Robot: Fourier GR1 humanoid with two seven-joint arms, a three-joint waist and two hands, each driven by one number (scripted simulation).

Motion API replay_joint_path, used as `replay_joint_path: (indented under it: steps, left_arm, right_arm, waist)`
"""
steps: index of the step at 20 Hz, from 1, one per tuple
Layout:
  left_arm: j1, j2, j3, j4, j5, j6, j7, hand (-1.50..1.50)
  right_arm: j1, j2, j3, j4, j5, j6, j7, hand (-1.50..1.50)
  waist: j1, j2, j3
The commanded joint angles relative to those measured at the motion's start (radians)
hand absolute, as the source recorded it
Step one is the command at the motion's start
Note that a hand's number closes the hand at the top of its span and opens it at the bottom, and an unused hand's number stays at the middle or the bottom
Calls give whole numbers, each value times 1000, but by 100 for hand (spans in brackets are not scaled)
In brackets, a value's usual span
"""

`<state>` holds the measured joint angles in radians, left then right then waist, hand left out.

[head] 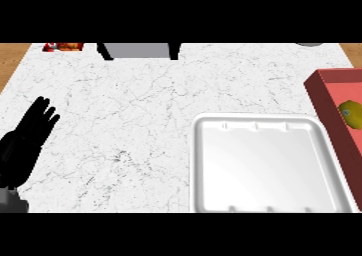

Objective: Pick the lemon from the tray and place it in the cardboard box

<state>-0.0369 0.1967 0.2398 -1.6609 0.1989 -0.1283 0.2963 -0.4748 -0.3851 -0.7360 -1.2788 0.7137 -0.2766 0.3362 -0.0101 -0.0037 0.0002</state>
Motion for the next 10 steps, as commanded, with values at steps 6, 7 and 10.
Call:
replay_joint_path:
  steps: [6, 7, 10]
  left_arm:
    - [30, -3, 10, 18, -4, -19, -46, 0]
    - [-32, -23, -13, 27, -34, 36, -11, 0]
    - [80, -38, -28, -97, -17, 11, 10, 0]
  right_arm:
    - [228, -15, -169, -256, -284, 103, -19, -150]
    - [318, 23, -180, -372, -316, 180, 0, -150]
    - [356, -52, -218, -298, -382, 224, -70, -150]
  waist:
    - [1, 1, 0]
    - [-16, -2, 0]
    - [4, 0, 0]
